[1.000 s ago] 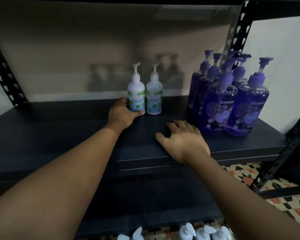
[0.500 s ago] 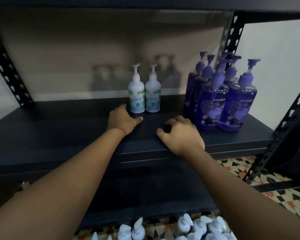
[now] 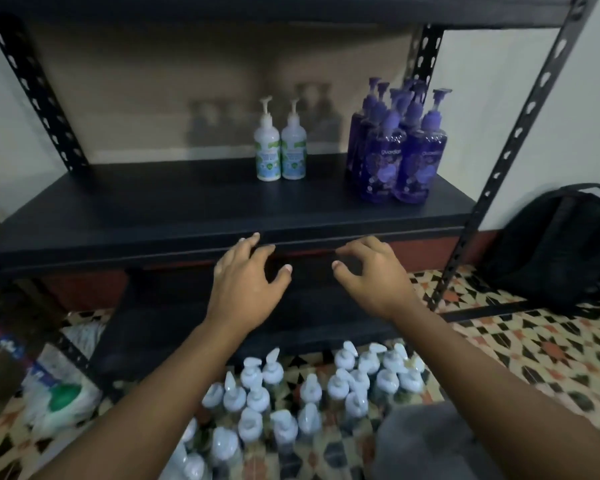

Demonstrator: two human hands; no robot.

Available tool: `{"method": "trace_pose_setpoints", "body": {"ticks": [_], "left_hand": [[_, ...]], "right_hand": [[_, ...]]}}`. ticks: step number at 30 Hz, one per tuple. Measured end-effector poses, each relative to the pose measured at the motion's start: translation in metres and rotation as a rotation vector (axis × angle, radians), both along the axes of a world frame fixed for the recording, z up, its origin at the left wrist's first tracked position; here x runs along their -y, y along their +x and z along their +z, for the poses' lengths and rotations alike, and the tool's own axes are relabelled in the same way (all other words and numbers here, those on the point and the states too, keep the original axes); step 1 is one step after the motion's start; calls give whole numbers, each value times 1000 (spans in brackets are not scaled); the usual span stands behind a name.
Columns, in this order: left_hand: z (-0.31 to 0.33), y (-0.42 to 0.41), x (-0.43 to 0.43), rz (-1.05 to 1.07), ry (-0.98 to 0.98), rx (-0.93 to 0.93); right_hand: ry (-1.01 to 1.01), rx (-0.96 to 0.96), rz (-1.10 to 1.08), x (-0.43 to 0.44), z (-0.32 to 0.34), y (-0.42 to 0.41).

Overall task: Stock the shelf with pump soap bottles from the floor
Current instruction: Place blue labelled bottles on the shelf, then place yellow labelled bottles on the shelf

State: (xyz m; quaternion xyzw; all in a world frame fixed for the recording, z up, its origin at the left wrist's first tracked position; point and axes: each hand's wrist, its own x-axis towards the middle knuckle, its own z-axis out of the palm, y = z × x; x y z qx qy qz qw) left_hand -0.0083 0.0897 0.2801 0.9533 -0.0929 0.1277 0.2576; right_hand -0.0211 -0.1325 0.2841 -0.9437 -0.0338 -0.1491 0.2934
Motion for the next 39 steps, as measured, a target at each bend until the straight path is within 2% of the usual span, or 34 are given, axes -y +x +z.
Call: {"method": "trace_pose_setpoints", "body": {"ticks": [5, 9, 14, 19, 24, 27, 32, 36, 39], "left_hand": [[-46, -69, 13, -82, -255, -203], [-72, -93, 34, -106, -369, -296], [-109, -111, 58, -100, -363, -449], [-146, -102, 76, -71, -295, -583], [-177, -74, 70, 40, -240, -614], [-203, -54, 67, -23, -157, -637], [-231, -6, 86, -298, 114, -625], [-260, 39, 101, -460, 478, -680], [-278, 64, 111, -551, 584, -741]], "right_hand": [[122, -109, -48, 26, -46, -76], [250, -235, -159, 40, -82, -110], [374, -372, -270, 46, -122, -133], [359, -517, -279, 53, -162, -137], [354, -586, -260, 52, -195, -114], [391, -622, -308, 55, -214, -89], [438, -742, -417, 67, -259, -55], [425, -830, -358, 72, -295, -34], [514, -836, -337, 72, -315, -21]]}}
